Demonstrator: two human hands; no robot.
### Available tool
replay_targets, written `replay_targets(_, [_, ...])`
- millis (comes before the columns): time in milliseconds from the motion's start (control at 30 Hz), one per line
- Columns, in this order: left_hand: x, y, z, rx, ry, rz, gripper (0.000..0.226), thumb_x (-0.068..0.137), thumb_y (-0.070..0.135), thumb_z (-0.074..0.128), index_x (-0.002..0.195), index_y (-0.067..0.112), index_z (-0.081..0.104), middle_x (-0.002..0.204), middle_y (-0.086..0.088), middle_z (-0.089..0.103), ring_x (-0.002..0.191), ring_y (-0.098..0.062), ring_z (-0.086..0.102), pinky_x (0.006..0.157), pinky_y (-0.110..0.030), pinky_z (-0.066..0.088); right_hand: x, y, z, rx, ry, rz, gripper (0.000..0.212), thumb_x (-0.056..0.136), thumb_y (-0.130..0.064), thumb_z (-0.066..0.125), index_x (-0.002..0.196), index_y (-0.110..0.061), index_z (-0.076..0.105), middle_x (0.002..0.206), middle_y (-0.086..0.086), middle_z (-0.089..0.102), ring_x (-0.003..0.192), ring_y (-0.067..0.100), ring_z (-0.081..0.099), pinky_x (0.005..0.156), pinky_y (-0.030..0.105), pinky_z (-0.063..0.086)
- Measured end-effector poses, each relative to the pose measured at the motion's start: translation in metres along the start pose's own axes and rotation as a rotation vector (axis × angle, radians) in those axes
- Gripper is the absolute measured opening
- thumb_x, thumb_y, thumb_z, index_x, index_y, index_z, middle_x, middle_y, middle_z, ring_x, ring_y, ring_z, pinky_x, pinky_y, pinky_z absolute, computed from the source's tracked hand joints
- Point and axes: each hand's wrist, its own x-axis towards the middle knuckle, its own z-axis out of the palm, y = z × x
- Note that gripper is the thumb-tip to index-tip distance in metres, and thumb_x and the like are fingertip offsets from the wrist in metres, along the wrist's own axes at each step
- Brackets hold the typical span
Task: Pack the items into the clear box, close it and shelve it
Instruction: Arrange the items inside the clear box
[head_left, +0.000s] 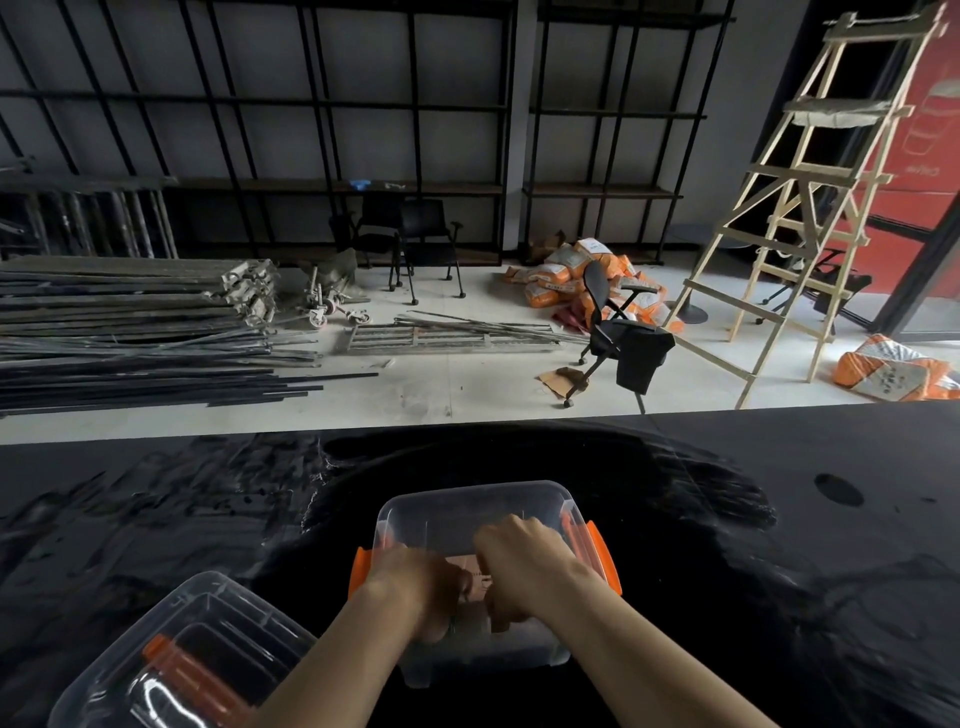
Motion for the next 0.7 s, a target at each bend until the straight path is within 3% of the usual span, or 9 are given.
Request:
replay_targets(67, [-0.001,0.005,-0.003,-0.023,0.011,-0.039,0.046,0.099,0.022,0.046,0.146,0.026,0.047,0.140,-0.006,0.057,0.127,-0.029,0.053,0.104,-0.045,0.043,0.001,-0.001,-0.006,-0.049,0.018,0.014,0.027,0.086,-0.008,0.072,0.112,-0.008,0.067,0.111,0.014,0.070,0.095,0.030,0.068,0.065,0.030,0.044])
replay_targets(133, [0.006,0.005,0.003,-0.046,0.026,-0.151,0.045,0.102,0.032,0.041,0.143,0.019,0.051,0.147,-0.011,0.052,0.137,-0.036,0.043,0.110,-0.056,0.030,0.000,0.001,-0.011,-0.097,0.028,0.038,0.028,0.088,-0.007,0.067,0.116,-0.009,0.066,0.117,0.015,0.068,0.106,0.033,0.066,0.077,0.037,0.048])
replay_targets(233, [0.023,-0.009,0.022,0.079,0.055,-0.152,0.082,0.080,0.063,0.044,0.149,0.019,0.046,0.155,-0.012,0.042,0.146,-0.036,0.028,0.117,-0.060,0.012,-0.003,0.008,-0.017,-0.127,0.153,0.068,0.027,0.088,-0.014,0.066,0.115,-0.013,0.065,0.114,0.013,0.067,0.107,0.033,0.064,0.086,0.042,0.049])
replay_targets(300, [0.011,-0.007,0.016,-0.082,0.061,-0.084,0.075,0.081,0.049,0.054,0.150,0.020,0.043,0.151,-0.010,0.046,0.143,-0.035,0.036,0.115,-0.054,0.023,-0.007,0.013,-0.022,-0.114,0.258,0.080,0.030,0.087,-0.016,0.067,0.117,-0.014,0.062,0.110,0.010,0.067,0.105,0.031,0.065,0.079,0.036,0.048])
replay_targets(367, [-0.011,-0.001,-0.001,-0.204,0.066,0.007,0.060,0.088,0.017,0.059,0.146,0.026,0.044,0.139,-0.005,0.058,0.128,-0.028,0.054,0.101,-0.041,0.043,-0.007,0.018,-0.027,-0.117,0.317,0.092,0.034,0.087,-0.012,0.067,0.120,-0.014,0.058,0.110,0.009,0.067,0.103,0.030,0.065,0.073,0.035,0.043])
replay_targets(433, [-0.011,-0.002,-0.006,-0.267,0.070,0.093,0.067,0.084,0.003,0.058,0.144,0.031,0.044,0.133,-0.001,0.060,0.118,-0.023,0.059,0.094,-0.036,0.051,-0.004,0.022,-0.031,-0.129,0.375,0.107,0.032,0.086,-0.008,0.065,0.117,-0.012,0.056,0.107,0.008,0.068,0.101,0.029,0.065,0.071,0.035,0.042])
replay_targets(567, [-0.007,-0.006,-0.007,-0.298,0.090,0.166,0.073,0.081,-0.001,0.054,0.136,0.046,0.045,0.137,0.003,0.058,0.115,-0.022,0.061,0.092,-0.041,0.056,0.001,0.026,-0.026,-0.201,0.391,0.112,0.028,0.084,-0.018,0.072,0.107,-0.014,0.059,0.101,0.005,0.067,0.103,0.024,0.056,0.088,0.033,0.041])
replay_targets(700, [-0.003,-0.005,-0.002,-0.357,0.199,0.207,0.074,0.079,0.002,0.050,0.119,0.064,0.048,0.133,0.016,0.063,0.115,-0.014,0.063,0.094,-0.037,0.055,0.003,0.029,-0.018,-0.317,0.345,0.128,0.016,0.085,-0.017,0.070,0.100,-0.017,0.065,0.100,0.004,0.069,0.102,0.025,0.055,0.089,0.035,0.042])
